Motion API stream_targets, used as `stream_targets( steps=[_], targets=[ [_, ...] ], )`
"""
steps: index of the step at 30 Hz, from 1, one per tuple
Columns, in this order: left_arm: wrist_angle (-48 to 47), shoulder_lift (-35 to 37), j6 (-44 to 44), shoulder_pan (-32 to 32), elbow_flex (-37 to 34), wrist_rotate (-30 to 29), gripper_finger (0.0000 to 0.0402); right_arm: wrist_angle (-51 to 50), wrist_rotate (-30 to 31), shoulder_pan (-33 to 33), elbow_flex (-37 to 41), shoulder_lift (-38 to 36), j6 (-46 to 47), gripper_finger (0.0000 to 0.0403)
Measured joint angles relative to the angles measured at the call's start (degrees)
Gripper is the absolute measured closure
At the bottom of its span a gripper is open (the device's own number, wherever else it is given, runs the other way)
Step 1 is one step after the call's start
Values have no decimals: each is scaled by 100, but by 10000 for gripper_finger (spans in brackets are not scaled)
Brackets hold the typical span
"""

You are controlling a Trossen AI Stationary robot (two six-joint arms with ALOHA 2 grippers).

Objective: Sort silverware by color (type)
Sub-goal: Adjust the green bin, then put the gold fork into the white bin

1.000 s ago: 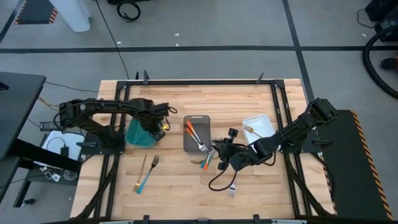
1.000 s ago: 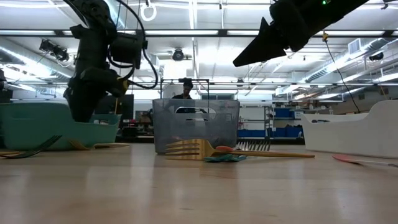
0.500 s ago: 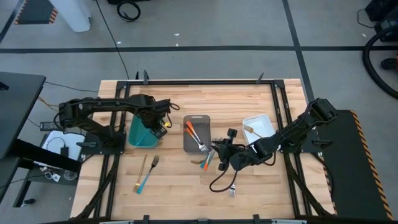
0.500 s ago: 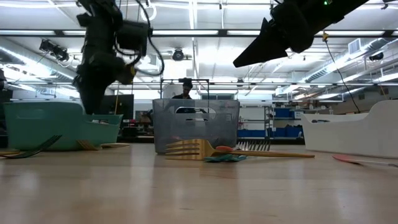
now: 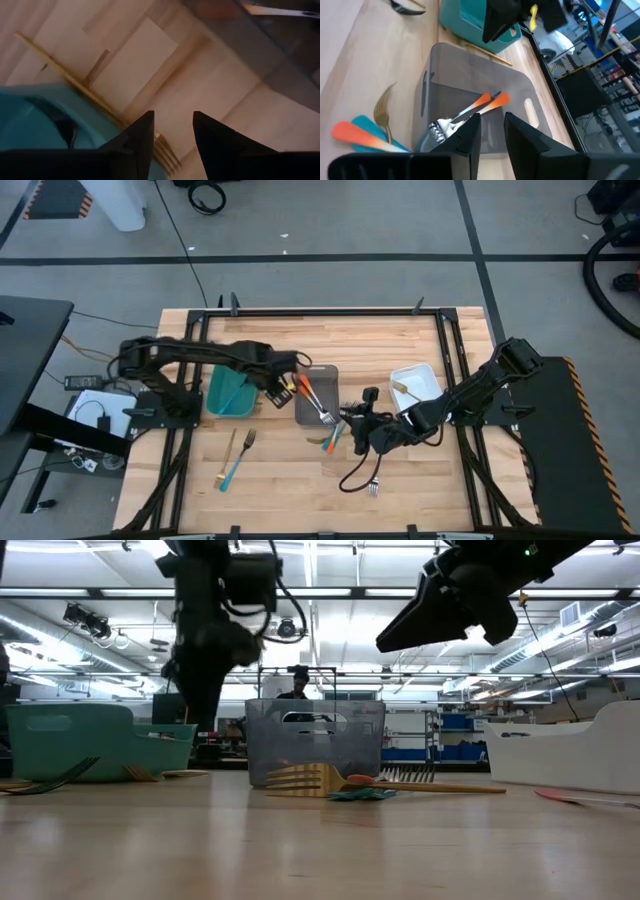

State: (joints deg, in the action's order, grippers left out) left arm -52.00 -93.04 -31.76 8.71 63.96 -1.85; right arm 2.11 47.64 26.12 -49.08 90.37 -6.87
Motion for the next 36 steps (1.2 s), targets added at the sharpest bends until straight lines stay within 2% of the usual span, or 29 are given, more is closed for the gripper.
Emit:
stream_targets(
  steps=[11,23,30,36],
  targets=[
    [-316,-814,-65,240,72,113,258,-322,-347,21,0,0,108,310],
    [-599,-832,-381,313,-289,-104,258,-300,-396,126,0,0,116,310],
    [-79,-833,-546,313,-365,-103,258,-278,-403,130,0,0,172,310],
    [-72,-872,-759,415,-365,-95,260,-263,-574,130,0,0,174,310]
  ],
)
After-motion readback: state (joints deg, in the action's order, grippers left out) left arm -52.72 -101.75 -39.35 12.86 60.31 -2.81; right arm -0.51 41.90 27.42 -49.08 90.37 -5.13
